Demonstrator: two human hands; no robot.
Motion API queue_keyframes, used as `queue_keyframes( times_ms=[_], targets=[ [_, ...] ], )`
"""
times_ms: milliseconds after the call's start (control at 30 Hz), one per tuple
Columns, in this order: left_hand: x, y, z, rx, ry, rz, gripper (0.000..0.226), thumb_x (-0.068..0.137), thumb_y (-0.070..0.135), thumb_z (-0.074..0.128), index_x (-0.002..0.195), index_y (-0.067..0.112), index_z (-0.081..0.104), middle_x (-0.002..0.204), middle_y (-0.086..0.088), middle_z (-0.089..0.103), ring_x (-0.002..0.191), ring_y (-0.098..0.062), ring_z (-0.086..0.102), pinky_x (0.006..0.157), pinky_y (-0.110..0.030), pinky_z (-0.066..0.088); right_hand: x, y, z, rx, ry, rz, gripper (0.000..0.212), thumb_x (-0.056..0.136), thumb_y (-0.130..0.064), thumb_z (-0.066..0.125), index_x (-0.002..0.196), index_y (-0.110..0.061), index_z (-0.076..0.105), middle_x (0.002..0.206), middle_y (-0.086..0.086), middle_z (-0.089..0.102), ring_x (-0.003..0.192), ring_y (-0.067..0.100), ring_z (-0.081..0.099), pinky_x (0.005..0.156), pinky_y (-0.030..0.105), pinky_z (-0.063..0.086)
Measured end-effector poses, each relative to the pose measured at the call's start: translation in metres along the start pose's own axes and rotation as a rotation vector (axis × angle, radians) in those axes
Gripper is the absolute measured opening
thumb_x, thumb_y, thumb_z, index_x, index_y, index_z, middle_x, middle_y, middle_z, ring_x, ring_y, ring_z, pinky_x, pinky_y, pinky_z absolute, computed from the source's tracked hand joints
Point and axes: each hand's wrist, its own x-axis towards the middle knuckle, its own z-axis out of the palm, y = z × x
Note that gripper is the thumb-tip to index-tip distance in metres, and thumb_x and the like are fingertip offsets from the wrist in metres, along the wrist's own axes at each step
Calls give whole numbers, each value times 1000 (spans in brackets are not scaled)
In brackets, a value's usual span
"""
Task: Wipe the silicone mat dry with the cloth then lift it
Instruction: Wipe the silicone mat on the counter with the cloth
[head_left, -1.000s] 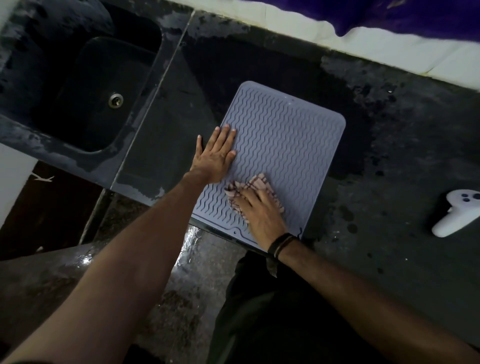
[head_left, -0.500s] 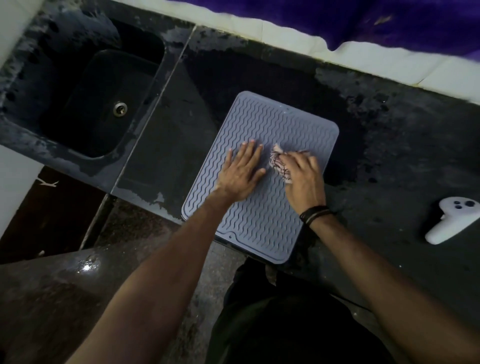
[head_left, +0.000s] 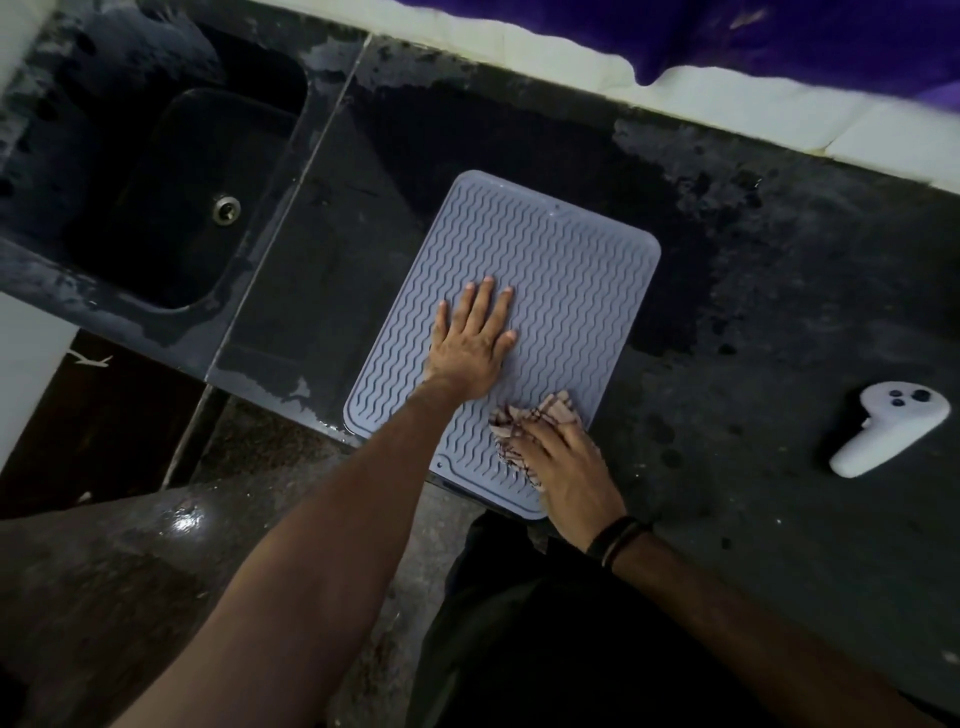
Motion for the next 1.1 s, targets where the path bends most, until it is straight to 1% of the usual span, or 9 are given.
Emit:
queue_keyframes(
  times_ms=[133,200,433,533,600,700,800,967,1100],
  targets=[
    [0,0,0,-14,-5,16,62,106,49,9,159,29,-16,168,0,-21,153,-21,-22,122,-49,-16,25,21,-22,120,191,131,71,73,-7,61,142,-21,47,136,-3,52,127,23,44,118,42,28],
    [-1,-1,0,-14,0,18,62,106,50,9,159,29,-14,168,0,-19,154,-22,-21,123,-50,-14,41,28,-32,143,263,210,69,74,-7,54,141,-20,47,137,0,53,127,28,43,115,45,31],
    [0,-1,4,-1,9,12,62,107,50,12,160,29,-12,169,1,-17,154,-21,-19,121,-49,-16,10,10,-3,-32,138,65,62,84,-9,43,145,-17,45,148,4,44,141,33,33,120,51,17],
    [2,-2,4,3,-2,-5,62,107,51,10,160,29,-13,168,1,-18,154,-21,-20,121,-48,-17,-26,2,8,-16,121,-4,56,79,-3,53,134,-13,55,137,7,53,124,33,48,116,48,30],
    [3,-1,3,-6,-30,-24,62,107,52,9,159,30,-15,168,1,-21,153,-20,-22,122,-49,-17,-31,2,4,15,108,-29,55,78,-1,46,130,-13,58,131,7,57,116,32,51,112,48,37],
    [1,-2,-8,-93,-63,20,64,107,52,16,160,28,-11,169,0,-18,154,-21,-19,123,-52,-13,-15,4,-11,31,88,-24,64,77,-6,52,140,-19,49,131,-1,54,124,28,47,118,48,26],
    [-16,-22,-25,-245,44,56,68,106,54,24,162,26,-4,170,-4,-10,155,-23,-13,124,-52,-8,13,-5,-26,72,120,-19,85,71,-11,63,150,-24,34,131,-6,49,126,25,42,117,43,26],
    [-74,-90,-29,-274,166,-337,90,98,55,52,162,25,-4,169,-6,-12,155,-25,-13,122,-52,-6,71,-41,-37,108,188,-160,59,74,-4,70,130,-15,57,129,4,58,124,30,46,107,45,42],
    [-110,-120,-5,-339,114,-594,99,93,52,63,162,26,-4,169,-9,-13,155,-27,-14,123,-57,-4,104,-78,-26,-11,60,-323,49,85,-3,44,132,-13,56,125,9,59,117,32,48,108,49,37]
  ],
)
